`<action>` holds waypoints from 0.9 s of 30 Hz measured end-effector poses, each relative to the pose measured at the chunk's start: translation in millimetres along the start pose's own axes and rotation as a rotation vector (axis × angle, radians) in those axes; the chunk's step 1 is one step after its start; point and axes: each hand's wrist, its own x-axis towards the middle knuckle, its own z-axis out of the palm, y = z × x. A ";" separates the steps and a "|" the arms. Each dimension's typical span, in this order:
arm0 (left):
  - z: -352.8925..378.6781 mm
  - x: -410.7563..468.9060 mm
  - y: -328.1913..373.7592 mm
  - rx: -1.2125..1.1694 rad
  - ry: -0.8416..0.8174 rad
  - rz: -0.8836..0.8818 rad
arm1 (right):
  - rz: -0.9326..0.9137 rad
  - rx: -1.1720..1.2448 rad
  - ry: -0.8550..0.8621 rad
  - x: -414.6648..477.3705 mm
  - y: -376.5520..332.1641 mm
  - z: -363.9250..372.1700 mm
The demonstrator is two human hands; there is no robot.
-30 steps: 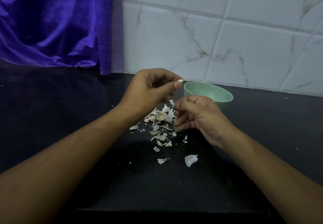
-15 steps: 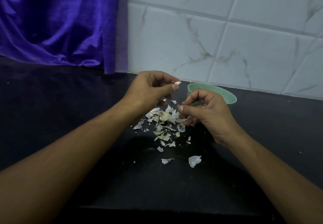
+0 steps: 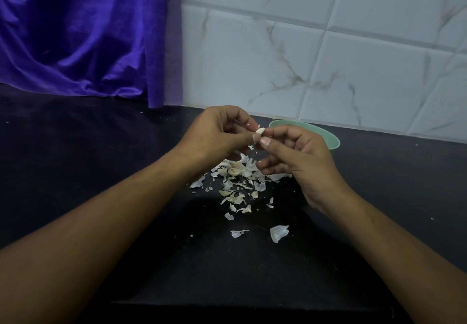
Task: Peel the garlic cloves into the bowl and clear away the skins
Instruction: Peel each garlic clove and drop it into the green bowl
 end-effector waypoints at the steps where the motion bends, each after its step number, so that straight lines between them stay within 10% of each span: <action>1: -0.4 -0.1 1.1 0.007 -0.001 0.005 | 0.008 0.022 0.007 -0.2 -0.2 0.1; 27: 2.7 0.1 -1.9 -0.005 -0.022 -0.022 | -0.151 -0.065 0.012 -0.5 3.4 -0.3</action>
